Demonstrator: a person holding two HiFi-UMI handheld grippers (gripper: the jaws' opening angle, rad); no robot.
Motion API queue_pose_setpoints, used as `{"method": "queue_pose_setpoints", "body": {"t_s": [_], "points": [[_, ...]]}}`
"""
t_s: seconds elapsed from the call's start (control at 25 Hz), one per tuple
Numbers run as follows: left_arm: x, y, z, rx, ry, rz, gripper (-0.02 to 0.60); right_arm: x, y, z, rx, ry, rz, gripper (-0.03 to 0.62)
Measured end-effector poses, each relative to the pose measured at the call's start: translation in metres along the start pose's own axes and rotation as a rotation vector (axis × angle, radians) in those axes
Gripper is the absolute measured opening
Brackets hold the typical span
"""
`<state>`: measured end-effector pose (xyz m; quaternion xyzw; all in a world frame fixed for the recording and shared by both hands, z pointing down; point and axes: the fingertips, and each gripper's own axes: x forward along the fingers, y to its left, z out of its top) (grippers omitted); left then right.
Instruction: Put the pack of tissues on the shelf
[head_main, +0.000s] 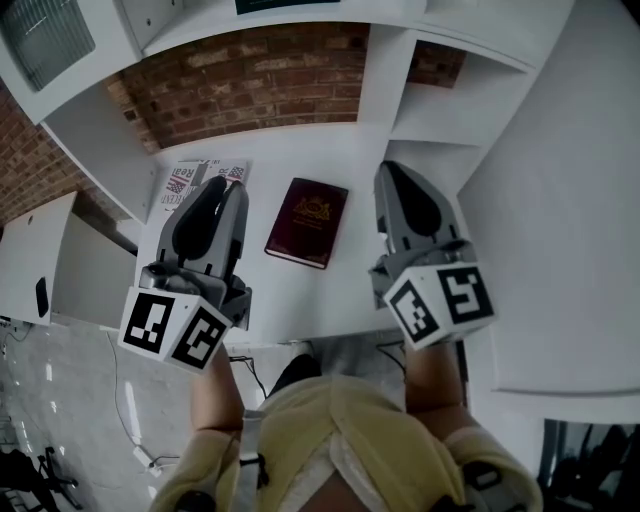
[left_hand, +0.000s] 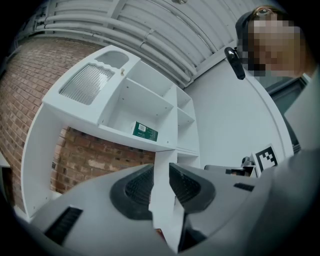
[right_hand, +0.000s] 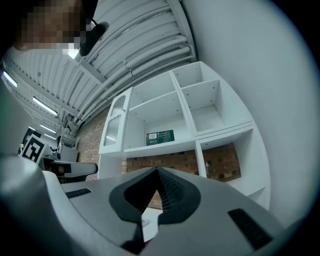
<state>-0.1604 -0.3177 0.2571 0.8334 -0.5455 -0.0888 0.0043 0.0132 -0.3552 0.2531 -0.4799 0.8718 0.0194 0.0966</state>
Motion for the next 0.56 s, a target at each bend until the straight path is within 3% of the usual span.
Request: {"method": "queue_pose_setpoints", "body": {"t_s": [0.56], "points": [[0.006, -0.003, -0.008, 0.014, 0.029, -0.005, 0.097, 0.003, -0.011, -0.008, 0.076, 0.014, 0.005, 0.002]]}}
